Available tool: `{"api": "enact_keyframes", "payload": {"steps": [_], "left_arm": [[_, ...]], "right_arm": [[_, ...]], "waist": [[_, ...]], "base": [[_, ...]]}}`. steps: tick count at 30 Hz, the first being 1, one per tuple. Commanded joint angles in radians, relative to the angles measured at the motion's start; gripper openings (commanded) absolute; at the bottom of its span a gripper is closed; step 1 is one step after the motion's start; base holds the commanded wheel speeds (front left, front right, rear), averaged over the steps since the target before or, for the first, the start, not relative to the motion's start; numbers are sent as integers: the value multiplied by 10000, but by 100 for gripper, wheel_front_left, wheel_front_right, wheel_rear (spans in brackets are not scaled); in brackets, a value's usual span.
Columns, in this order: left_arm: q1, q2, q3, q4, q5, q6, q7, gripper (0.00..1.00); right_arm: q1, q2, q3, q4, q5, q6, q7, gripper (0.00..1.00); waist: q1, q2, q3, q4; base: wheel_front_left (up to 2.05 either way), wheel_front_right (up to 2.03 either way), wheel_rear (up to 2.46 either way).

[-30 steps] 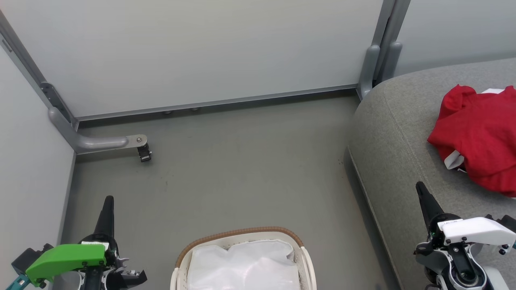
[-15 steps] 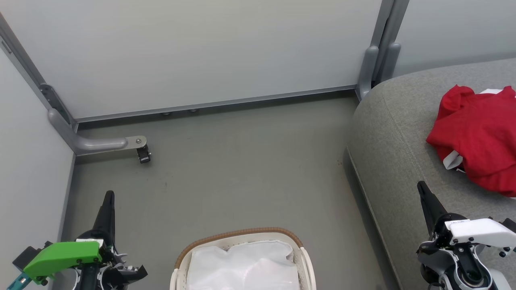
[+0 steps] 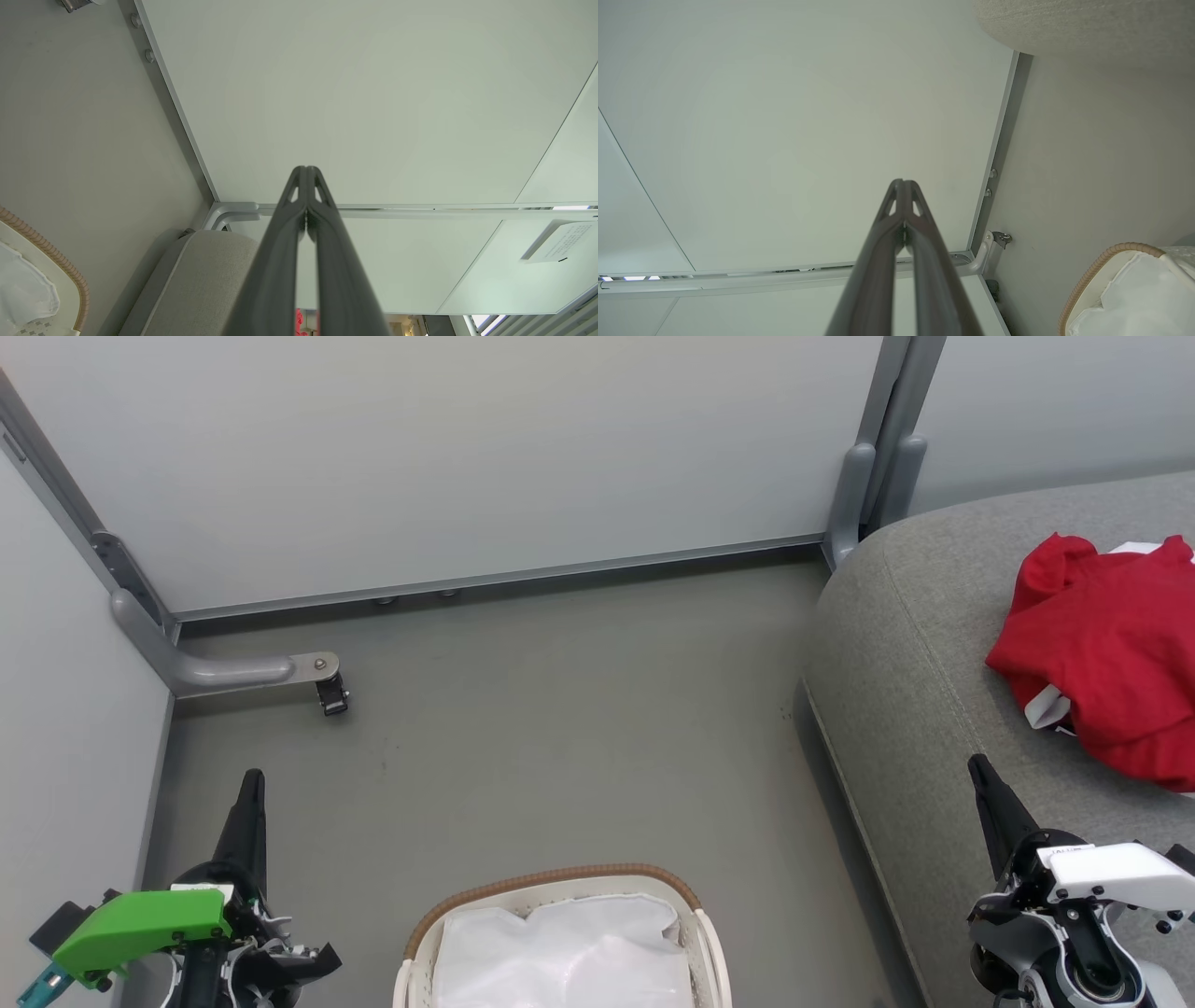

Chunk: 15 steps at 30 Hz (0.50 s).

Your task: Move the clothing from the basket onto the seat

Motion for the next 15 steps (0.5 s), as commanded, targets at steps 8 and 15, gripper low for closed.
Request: {"api": "enact_keyframes", "payload": {"steps": [8,15], "left_arm": [[-110,69,29,-11,-27,3,35,0],[-111,69,28,-11,-28,3,35,0]], "right_arm": [[110,-59,-23,-36,40,-3,14,0],[109,-59,-22,-36,40,-3,14,0]], "waist": [[0,0,0,0],[0,0,0,0]], "base": [[0,0,0],[0,0,0]]}}
